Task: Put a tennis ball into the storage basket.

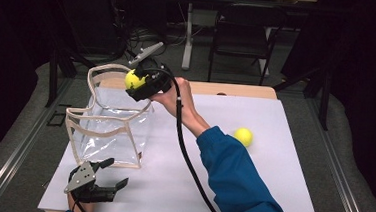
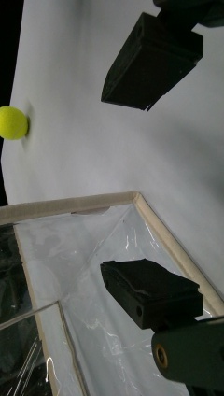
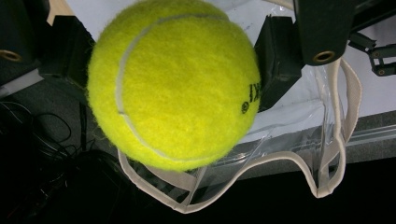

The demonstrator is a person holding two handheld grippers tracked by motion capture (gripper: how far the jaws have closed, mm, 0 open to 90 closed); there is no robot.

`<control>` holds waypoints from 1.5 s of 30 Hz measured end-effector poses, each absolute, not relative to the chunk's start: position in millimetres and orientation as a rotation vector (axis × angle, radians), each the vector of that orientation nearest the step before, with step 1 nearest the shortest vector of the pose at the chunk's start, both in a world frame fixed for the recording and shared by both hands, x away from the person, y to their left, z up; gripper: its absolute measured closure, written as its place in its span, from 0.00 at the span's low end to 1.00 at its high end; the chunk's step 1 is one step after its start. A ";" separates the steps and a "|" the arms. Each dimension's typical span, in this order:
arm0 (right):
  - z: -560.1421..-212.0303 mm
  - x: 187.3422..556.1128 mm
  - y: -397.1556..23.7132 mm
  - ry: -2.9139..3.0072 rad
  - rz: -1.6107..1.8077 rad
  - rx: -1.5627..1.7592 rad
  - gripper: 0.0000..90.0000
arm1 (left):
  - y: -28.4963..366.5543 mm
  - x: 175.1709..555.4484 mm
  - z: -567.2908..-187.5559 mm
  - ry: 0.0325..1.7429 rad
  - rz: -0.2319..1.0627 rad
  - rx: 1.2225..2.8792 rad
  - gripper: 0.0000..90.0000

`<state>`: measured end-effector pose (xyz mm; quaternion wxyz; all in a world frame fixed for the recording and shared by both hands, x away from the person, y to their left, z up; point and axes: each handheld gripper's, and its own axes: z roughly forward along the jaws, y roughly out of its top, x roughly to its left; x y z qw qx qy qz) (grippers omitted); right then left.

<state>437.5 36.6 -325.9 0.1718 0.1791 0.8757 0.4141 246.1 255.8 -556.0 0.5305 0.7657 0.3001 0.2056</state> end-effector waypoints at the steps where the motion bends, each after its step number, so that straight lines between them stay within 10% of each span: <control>1: -326.0 437.8 37.0 2.484 1.176 0.506 0.28 | 255.8 246.0 -556.0 0.716 0.491 1.826 0.18; 45: -343.4 437.3 67.3 2.556 1.118 0.475 0.28 | 256.0 245.4 -555.8 0.712 0.489 1.822 0.18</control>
